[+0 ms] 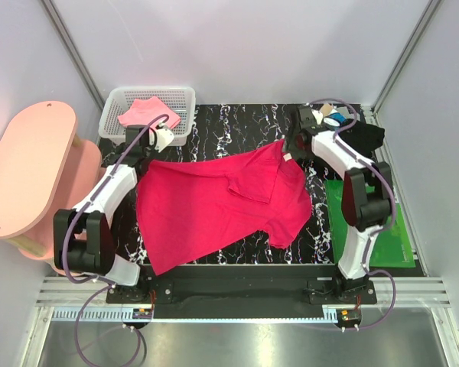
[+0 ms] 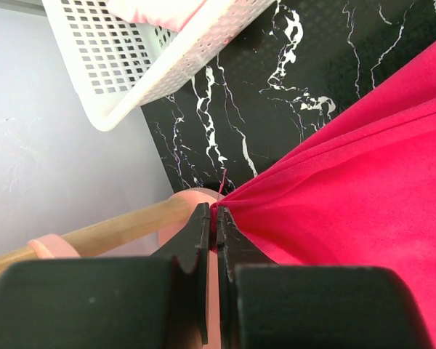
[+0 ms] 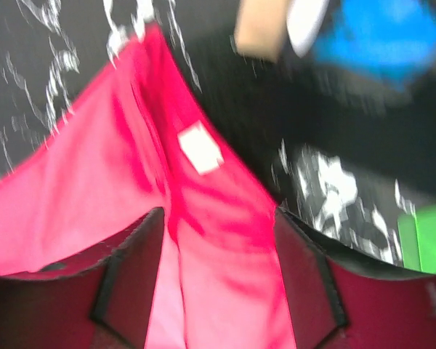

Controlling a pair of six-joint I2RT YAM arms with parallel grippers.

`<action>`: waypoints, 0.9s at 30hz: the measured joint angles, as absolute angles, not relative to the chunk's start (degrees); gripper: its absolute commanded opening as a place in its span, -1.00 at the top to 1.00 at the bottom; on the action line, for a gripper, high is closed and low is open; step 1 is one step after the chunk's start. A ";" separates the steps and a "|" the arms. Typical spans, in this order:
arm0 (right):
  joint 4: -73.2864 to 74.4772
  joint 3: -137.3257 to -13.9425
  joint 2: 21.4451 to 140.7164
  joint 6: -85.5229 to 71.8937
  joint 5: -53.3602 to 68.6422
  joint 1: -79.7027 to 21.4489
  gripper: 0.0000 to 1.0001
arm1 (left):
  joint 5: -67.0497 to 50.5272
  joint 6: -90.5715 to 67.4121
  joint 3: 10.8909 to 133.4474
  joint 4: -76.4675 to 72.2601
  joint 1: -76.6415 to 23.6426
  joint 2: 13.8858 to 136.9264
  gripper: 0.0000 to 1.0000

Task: Fold and stack the t-shirts
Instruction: Flatten out the tshirt

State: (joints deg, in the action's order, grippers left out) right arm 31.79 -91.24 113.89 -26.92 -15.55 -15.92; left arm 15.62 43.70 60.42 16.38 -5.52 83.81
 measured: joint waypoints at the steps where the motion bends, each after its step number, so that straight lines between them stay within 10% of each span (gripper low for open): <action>1: 31.77 -88.44 111.48 -27.40 -14.68 -15.97 -0.29 | 15.75 43.83 60.45 16.21 -5.50 84.23 1.00; 11: 33.45 -63.92 87.94 -30.35 -10.81 -25.82 -0.16 | 16.14 45.21 64.03 15.53 -5.04 87.20 1.00; 27: 35.18 -55.27 95.55 -33.10 -7.81 -26.89 0.15 | 16.84 46.76 71.31 14.96 -4.19 91.68 1.00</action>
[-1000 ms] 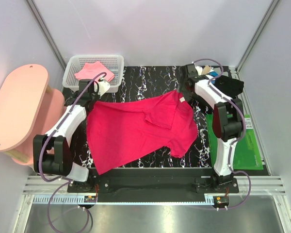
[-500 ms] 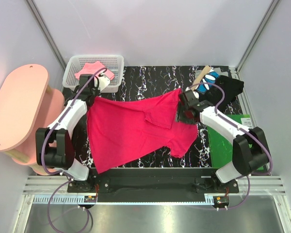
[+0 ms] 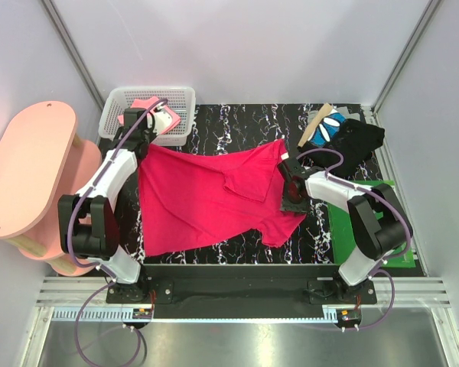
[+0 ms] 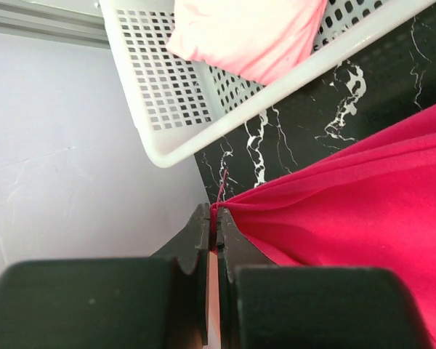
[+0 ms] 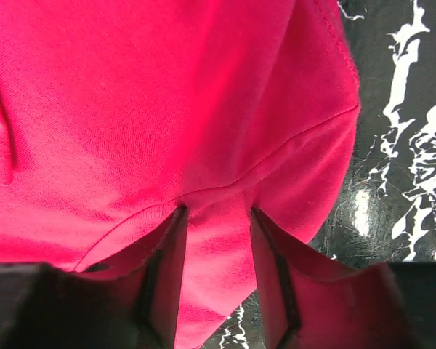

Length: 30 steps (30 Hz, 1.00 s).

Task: Fold and stack the t-shirts
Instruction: Flatten out the tshirt

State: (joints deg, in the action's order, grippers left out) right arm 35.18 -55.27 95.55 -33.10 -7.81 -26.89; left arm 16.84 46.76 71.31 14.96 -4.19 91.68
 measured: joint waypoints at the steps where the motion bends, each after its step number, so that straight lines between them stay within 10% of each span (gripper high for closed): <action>1: 35.18 -55.22 95.55 -33.12 -7.79 -26.89 0.17 | 16.84 46.81 71.40 14.94 -4.19 91.68 1.00; 16: 38.54 -44.88 83.85 -41.36 -0.71 -42.28 -0.01 | 16.82 47.99 71.42 14.98 -4.08 91.66 1.00; 30: 40.69 -63.13 91.20 -40.84 -1.54 -42.22 0.05 | 16.69 48.01 68.27 15.42 -4.08 86.28 1.00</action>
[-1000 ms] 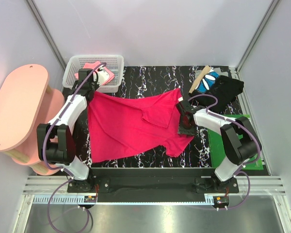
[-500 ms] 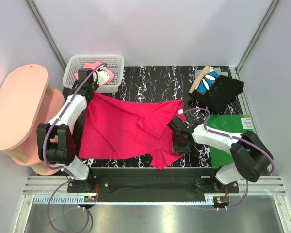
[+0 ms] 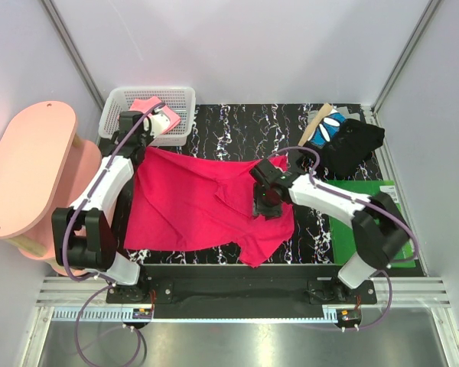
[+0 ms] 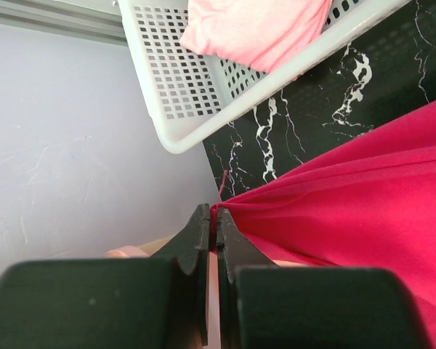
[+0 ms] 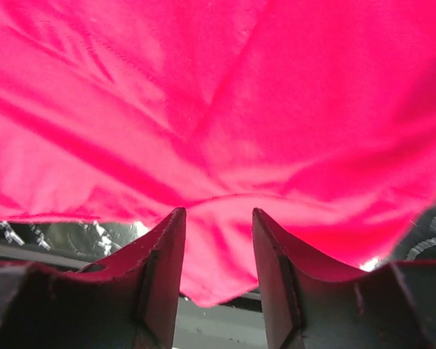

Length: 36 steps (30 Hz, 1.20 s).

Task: Fold and stack the t-shirts
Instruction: Flatten out the tshirt

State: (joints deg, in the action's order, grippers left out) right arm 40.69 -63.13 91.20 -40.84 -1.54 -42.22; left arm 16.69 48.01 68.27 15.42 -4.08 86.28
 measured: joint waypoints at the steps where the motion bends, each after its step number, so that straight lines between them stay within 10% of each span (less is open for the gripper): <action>1: 40.03 -63.61 93.32 -40.80 -0.78 -42.22 0.05 | 16.67 48.01 67.99 15.42 -4.08 86.02 1.00; 36: 35.35 -70.19 106.10 -39.24 1.15 -42.33 0.24 | 16.29 48.05 64.97 15.35 -4.03 84.36 1.00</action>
